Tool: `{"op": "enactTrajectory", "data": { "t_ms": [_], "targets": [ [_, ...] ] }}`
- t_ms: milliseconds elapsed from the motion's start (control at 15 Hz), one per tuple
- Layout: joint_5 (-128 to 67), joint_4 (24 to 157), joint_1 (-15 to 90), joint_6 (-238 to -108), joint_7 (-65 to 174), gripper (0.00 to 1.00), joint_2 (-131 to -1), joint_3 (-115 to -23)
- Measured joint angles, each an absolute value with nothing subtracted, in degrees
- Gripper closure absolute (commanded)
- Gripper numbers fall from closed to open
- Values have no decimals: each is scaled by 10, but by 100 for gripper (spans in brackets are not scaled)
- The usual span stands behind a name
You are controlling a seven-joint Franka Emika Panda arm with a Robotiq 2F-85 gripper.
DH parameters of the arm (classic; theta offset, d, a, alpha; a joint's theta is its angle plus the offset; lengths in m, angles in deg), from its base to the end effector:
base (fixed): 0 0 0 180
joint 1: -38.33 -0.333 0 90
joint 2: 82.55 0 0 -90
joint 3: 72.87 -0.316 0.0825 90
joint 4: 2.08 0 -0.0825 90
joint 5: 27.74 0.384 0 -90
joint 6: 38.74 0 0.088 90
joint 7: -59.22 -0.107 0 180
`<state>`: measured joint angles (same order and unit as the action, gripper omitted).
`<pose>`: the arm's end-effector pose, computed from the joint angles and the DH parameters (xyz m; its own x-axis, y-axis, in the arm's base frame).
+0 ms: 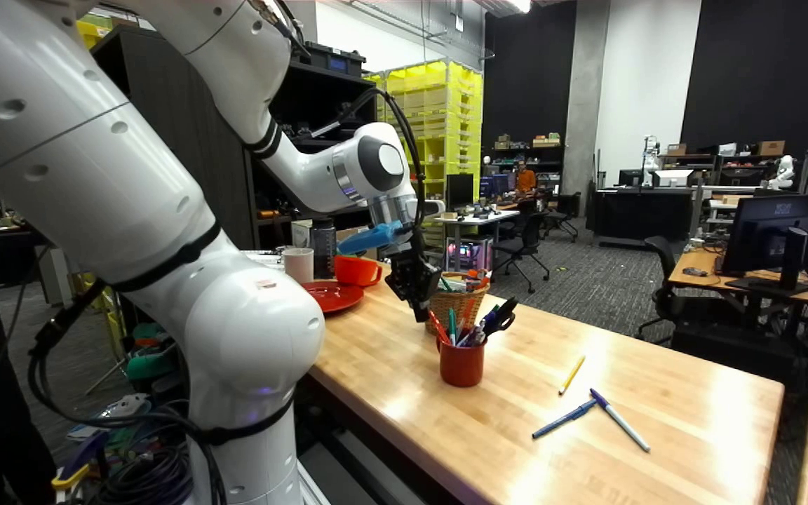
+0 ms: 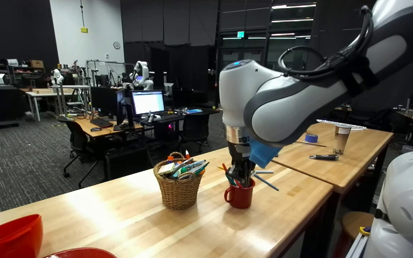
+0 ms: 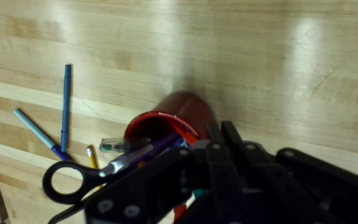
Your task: Remove the orange pen from the red cup and put it on the table
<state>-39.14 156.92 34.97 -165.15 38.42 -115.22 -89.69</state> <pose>0.3304 0.1041 0.3700 0.9950 0.0741 0.0668 0.0505 -0.9513 0.3042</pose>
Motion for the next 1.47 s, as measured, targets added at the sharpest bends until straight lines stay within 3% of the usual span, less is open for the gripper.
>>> {"op": "enactTrajectory", "data": {
  "t_ms": [533, 667, 800, 1200, 1333, 1467],
  "targets": [
    [-391, 1560, 351, -1687, 382, 7, -1125, -897],
    [-392, 1554, 354, -1696, 380, 47, -1110, -897],
    [-392, 1550, 359, -1696, 375, 53, -1099, -895],
    [-392, 1550, 380, -1696, 371, 100, -1095, -881],
    [-394, 1547, 383, -1696, 370, 95, -1096, -881],
    [-404, 1543, 383, -1696, 367, 98, -1099, -881]
  ]
}}
